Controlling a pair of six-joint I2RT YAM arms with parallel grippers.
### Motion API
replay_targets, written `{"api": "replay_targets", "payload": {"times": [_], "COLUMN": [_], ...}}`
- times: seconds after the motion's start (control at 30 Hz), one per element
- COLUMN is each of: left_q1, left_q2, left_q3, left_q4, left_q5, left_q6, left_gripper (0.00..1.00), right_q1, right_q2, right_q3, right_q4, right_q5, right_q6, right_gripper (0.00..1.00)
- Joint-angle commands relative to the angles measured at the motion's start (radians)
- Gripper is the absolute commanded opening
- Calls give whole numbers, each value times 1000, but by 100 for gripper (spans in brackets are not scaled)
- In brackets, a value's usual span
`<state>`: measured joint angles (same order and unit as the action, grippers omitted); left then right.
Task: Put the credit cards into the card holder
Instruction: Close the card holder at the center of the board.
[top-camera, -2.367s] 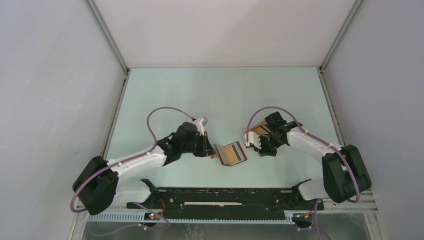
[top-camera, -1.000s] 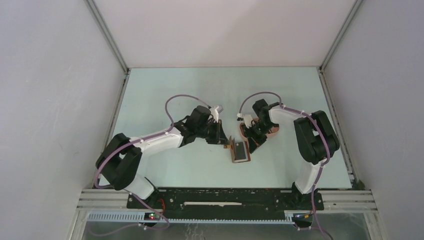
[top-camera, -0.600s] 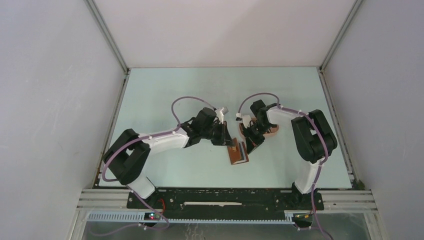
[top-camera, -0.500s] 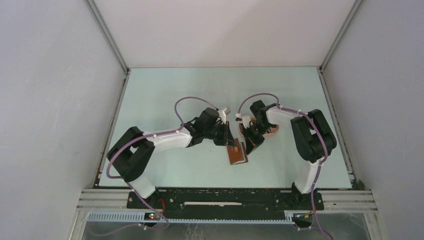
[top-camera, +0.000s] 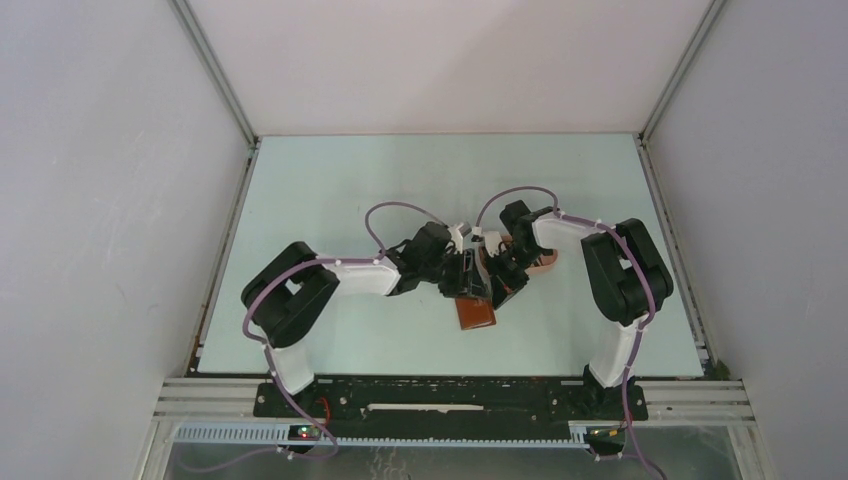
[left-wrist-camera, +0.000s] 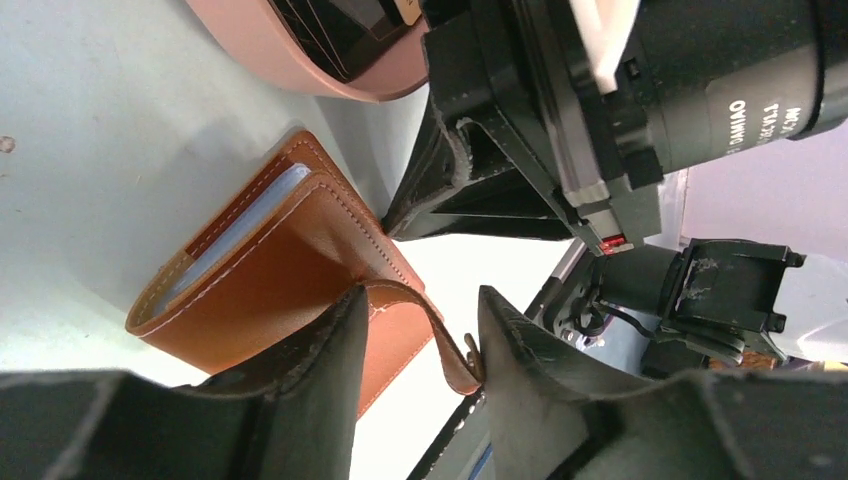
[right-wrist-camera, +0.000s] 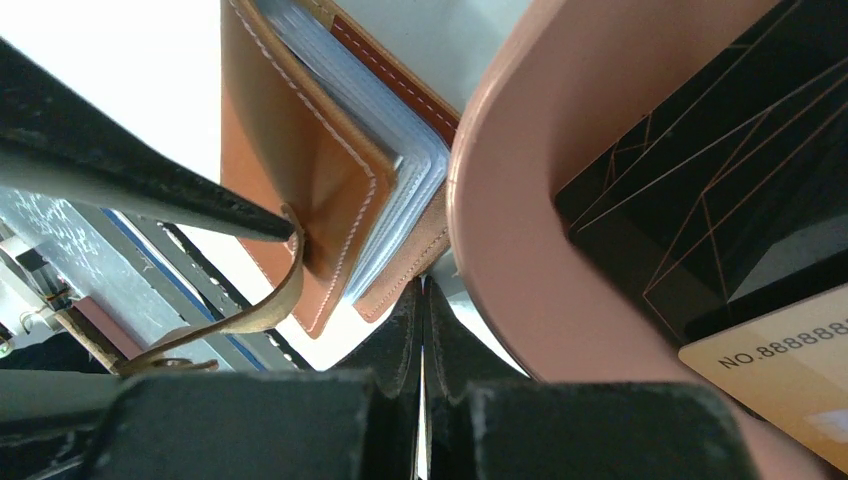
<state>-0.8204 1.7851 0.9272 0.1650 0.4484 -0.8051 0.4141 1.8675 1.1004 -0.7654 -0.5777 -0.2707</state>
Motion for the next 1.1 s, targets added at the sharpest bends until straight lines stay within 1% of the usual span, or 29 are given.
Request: {"api": "replay_targets", "payload": {"times": [0.0,0.17,0.3,0.37,0.43,0.53,0.6,0.7,0.77,0.87,1.0,1.07], "left_q1": [1,0,2,1,2,2,3,5,4,5,5,2], "left_q2": [2,-63,-100,-134,-188,-298,-379,-447,-455,-419,-340,-303], "left_q3": [51,73,76,61,36,-32,-99,-214,-283,-338,-360,-343], "left_q4": [48,55,110,122,90,32,12,30,68,129,243,241], "left_q5": [23,33,81,74,31,-88,-154,-219,-233,-221,-184,-184], "left_q6": [3,20,-2,4,45,113,133,123,97,58,7,6], "left_gripper": [53,66,67,67,67,67,68,66,61,52,51,51], "right_q1": [-6,-17,-17,-18,-18,-22,-29,-42,-47,-47,-54,-68], "right_q2": [8,2,1,-1,-4,-19,-40,-81,-109,-144,-199,-231], "right_q3": [10,10,10,10,10,10,10,9,4,1,1,1], "right_q4": [34,32,31,31,32,30,28,23,23,12,-14,-29], "right_q5": [12,9,10,11,12,12,10,-4,-13,-22,-39,-58], "right_q6": [9,8,6,5,6,5,4,-5,-9,-24,-58,-96], "right_gripper": [1,1,0,0,0,0,0,0,0,0,0,0]}}
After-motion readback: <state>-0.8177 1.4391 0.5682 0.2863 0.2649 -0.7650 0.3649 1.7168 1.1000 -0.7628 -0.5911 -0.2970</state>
